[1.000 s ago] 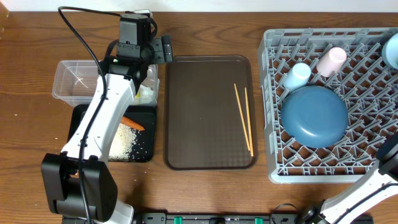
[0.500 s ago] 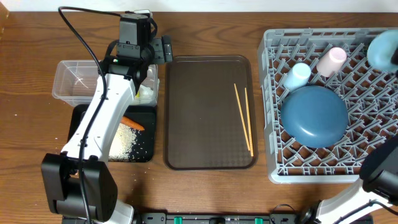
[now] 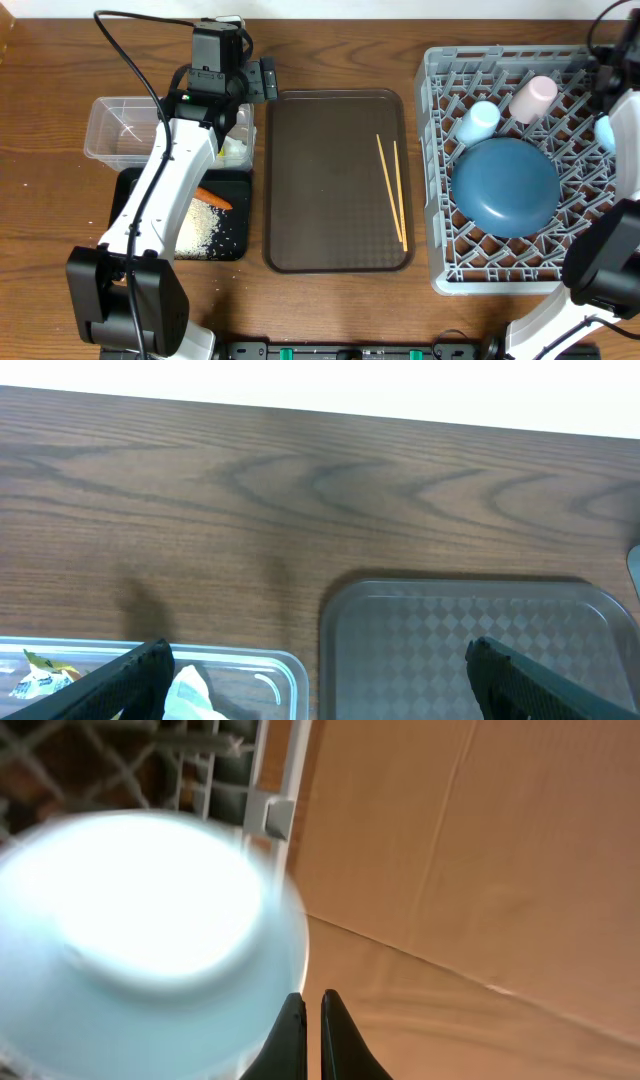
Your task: Sort waste into correct bins and load items into the dishwasher rack
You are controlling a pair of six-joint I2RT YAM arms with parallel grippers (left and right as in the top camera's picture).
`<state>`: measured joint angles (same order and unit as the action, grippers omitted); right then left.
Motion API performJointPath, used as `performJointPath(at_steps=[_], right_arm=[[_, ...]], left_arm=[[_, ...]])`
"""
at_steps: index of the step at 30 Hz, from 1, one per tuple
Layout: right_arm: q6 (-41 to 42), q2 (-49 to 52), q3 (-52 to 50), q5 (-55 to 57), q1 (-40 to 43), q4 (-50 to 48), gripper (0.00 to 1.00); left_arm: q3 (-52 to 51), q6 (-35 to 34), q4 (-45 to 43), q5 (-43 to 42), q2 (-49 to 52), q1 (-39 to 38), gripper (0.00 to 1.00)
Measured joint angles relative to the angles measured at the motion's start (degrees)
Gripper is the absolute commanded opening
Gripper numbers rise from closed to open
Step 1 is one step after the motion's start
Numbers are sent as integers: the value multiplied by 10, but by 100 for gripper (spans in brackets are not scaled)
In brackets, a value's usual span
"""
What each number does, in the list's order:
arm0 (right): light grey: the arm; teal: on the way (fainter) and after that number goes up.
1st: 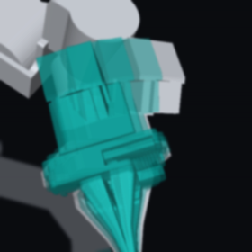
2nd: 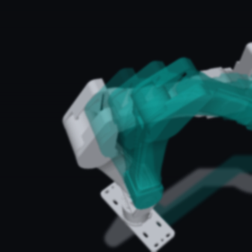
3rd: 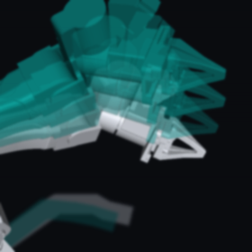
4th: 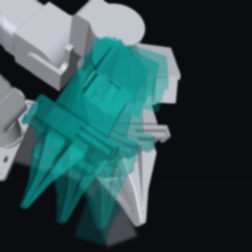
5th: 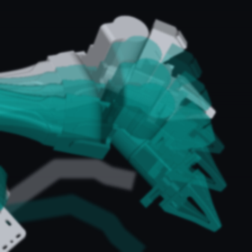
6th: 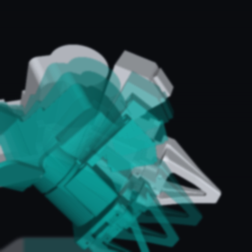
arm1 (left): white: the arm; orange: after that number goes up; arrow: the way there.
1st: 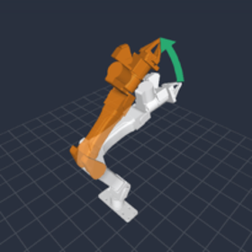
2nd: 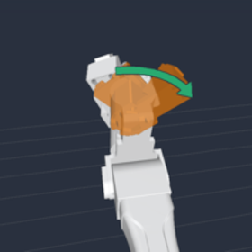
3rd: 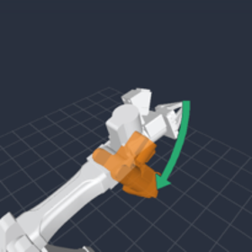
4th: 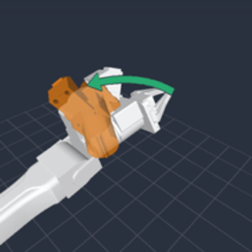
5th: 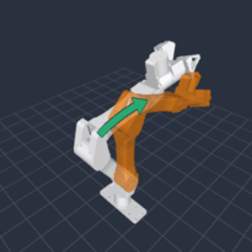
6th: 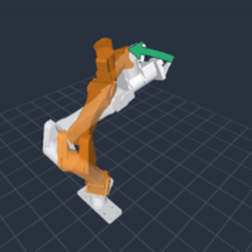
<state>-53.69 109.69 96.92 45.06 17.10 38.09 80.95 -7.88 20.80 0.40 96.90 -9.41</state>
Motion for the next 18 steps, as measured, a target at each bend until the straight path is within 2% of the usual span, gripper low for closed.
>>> performJointPath(at_steps=[5,9,14,16,17,18], right_arm=[[-47,10,0,47,-24,12,1],[-49,20,-1,52,-31,0,1],[85,23,-1,20,-38,-38,2],[152,23,-1,-10,-38,-24,17],[182,23,-1,-29,-37,-18,29],[209,22,-1,-48,-35,-11,31]], left_arm=[[0,0,0,0,0,0,94],[0,0,0,0,0,0,94],[0,0,0,0,0,0,94],[0,0,0,0,0,0,94],[0,0,0,0,0,0,94],[0,0,0,0,0,0,94]])
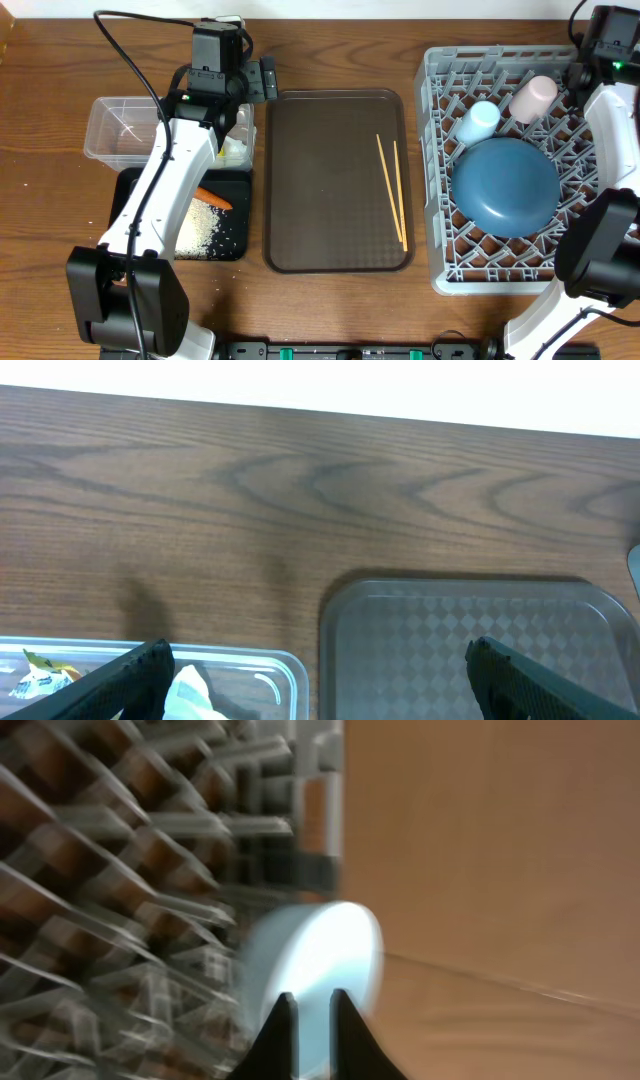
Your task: Sort waste into correct bins and load items into the dishwasher rack
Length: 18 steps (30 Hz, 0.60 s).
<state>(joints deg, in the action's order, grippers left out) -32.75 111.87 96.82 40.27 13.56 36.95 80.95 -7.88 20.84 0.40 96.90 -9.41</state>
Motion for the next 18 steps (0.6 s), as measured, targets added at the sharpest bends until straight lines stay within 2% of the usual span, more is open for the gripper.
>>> performJointPath(at_steps=[1,4,6,8,11,18], right_arm=[[22,-2,1,-22,1,10,29],[90,-13,3,-80,9,26,36],[135,-27,3,-103,19,28,36],[182,-52,5,-131,37,33,44],[236,-96,10,-209,80,52,49],[342,-129,25,-376,230,113,48]], left_arm=[[0,0,0,0,0,0,94],[0,0,0,0,0,0,94],[0,0,0,0,0,0,94],[0,0,0,0,0,0,94],[0,0,0,0,0,0,94],[0,0,0,0,0,0,94]])
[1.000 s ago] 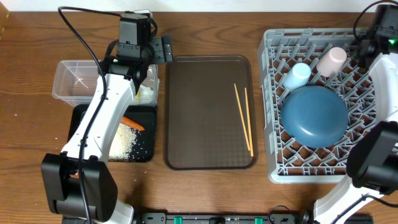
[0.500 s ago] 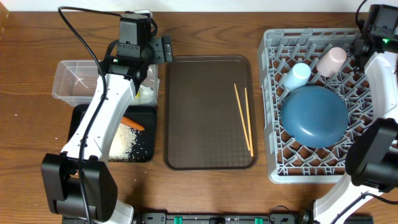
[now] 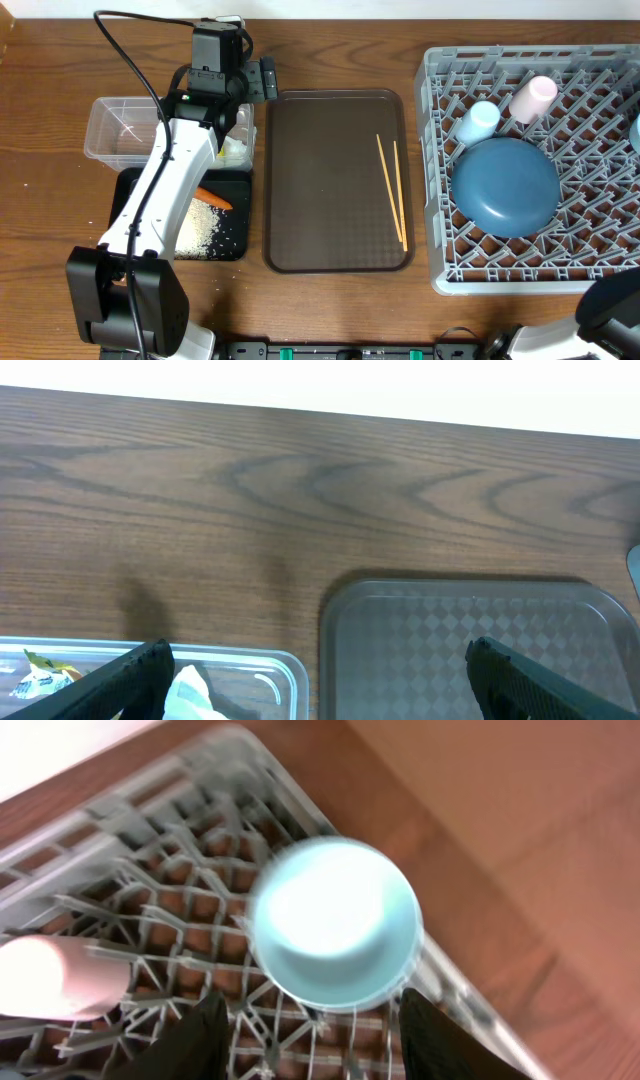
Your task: Sort waste into correct bins and load items into the dishwasher rack
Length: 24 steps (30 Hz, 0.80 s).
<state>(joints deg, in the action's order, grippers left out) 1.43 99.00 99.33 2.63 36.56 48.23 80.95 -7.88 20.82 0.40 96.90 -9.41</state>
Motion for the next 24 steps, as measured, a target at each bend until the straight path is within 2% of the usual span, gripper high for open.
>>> performJointPath(at_steps=[9,19,20,21,22,24], right_arm=[[123,52,-9,-151,134,10,45],[160,165,-13,-192,144,-59,41],[161,172,-13,-193,144,-66,38],[162,180,-13,-194,144,-75,26],[163,188,-13,-195,143,-82,2],[169,200,-13,-199,142,-90,1]], left_arm=[[0,0,0,0,0,0,94],[0,0,0,0,0,0,94],[0,0,0,0,0,0,94],[0,0,0,0,0,0,94],[0,0,0,0,0,0,94],[0,0,0,0,0,0,94]])
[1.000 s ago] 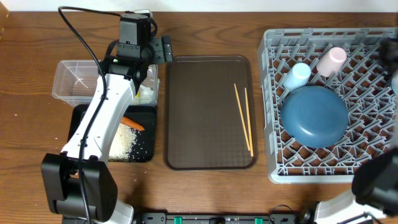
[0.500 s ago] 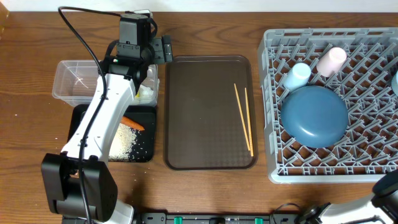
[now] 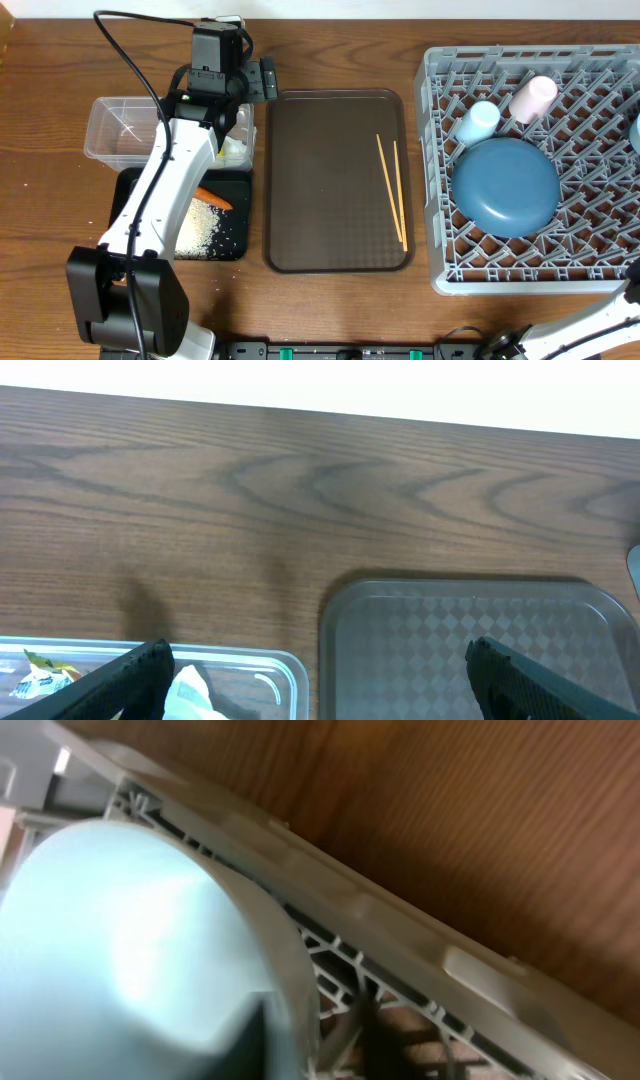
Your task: Sort waste into correct bins and load items into the dishwasher rack
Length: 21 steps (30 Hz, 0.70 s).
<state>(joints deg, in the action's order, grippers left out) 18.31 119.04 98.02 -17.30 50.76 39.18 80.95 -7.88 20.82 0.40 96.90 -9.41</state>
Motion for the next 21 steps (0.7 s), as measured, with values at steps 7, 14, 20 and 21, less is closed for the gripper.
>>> performJointPath(at_steps=[7,14,20,21], right_arm=[[-12,8,-2,-3,-14,-29,1],[-86,-48,-3,107,-70,-8,1],[-200,-124,-1,391,-215,28,2],[-223,-124,-1,432,-240,32,1]], left_arm=[[0,0,0,0,0,0,94],[0,0,0,0,0,0,94],[0,0,0,0,0,0,94],[0,0,0,0,0,0,94]])
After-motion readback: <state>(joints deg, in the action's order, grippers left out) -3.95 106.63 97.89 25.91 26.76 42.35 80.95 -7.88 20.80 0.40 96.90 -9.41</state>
